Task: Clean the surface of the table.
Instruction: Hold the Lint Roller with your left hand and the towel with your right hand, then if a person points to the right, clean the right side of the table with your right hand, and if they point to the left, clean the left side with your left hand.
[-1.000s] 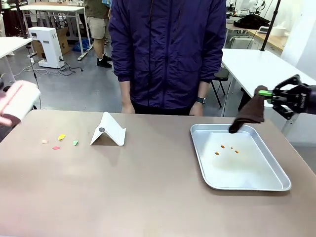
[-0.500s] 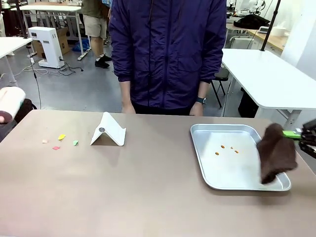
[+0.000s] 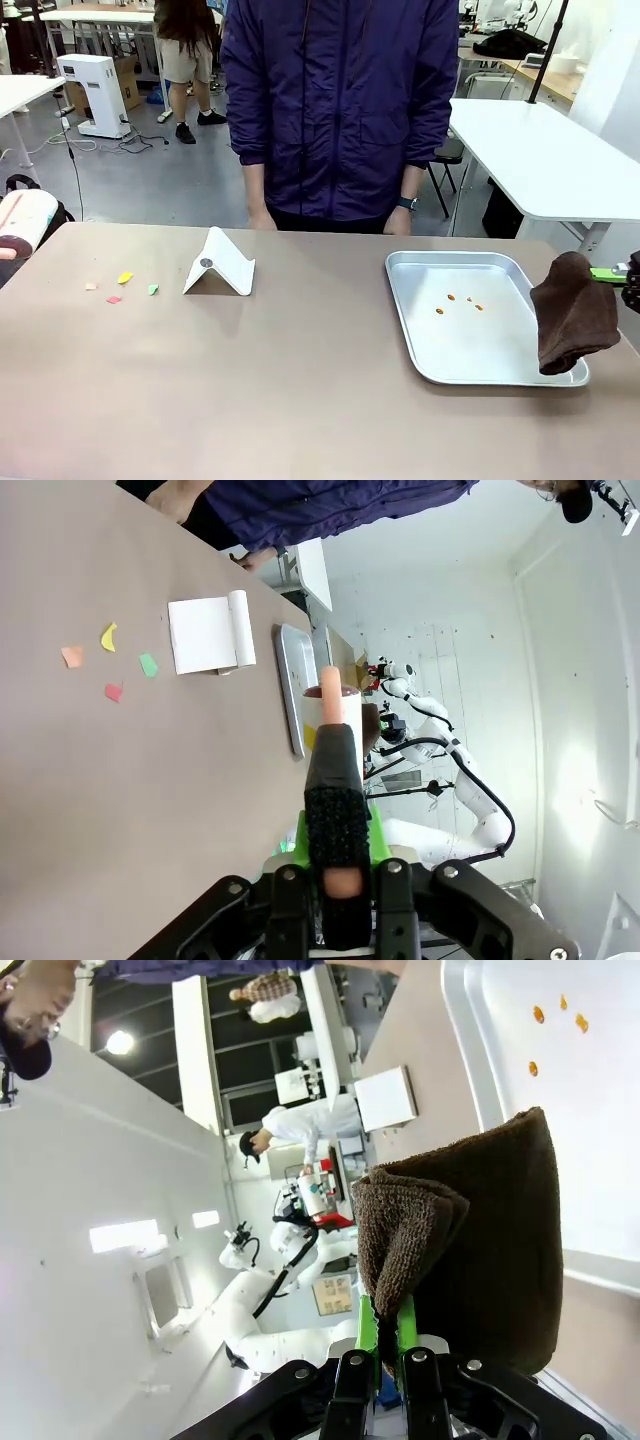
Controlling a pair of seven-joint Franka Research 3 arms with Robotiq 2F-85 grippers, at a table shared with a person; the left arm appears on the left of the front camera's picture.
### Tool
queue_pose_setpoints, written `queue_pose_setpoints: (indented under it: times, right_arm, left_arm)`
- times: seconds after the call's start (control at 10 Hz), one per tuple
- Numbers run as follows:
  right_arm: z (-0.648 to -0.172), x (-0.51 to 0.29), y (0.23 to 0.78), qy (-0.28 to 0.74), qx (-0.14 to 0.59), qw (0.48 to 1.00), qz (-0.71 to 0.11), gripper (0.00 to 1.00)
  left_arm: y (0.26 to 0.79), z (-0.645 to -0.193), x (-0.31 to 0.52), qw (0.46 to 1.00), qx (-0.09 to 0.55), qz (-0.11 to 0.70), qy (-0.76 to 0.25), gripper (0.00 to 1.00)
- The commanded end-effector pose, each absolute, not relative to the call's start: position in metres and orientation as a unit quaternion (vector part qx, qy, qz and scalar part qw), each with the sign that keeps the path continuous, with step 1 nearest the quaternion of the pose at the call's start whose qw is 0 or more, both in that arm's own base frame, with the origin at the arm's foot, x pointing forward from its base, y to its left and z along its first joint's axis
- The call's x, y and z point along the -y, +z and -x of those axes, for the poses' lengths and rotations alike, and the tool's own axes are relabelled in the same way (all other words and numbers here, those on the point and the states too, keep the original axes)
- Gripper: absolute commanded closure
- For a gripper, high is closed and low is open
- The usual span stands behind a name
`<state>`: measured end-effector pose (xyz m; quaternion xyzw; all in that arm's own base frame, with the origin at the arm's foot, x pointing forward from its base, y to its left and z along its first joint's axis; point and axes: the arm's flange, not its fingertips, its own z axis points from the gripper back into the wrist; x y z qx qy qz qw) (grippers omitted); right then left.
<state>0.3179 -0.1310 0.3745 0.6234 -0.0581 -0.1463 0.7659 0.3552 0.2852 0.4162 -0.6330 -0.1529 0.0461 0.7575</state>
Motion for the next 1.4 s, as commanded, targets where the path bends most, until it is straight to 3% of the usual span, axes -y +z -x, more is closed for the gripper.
queue_pose_setpoints:
  times: [0.0,1.3]
  right_arm:
    - [-0.3135,0.1256,0.3751,-0.151,0.053,0.765,-0.624,1.00]
    - [-0.3135,0.1256,0.3751,-0.151,0.053,0.765,-0.624,1.00]
  left_arm:
    - [0.4196,-0.3568,-0.2876,0.751,0.153,0.642,0.042,1.00]
    - [0.4196,-0.3568,-0.2876,0.751,0.153,0.642,0.042,1.00]
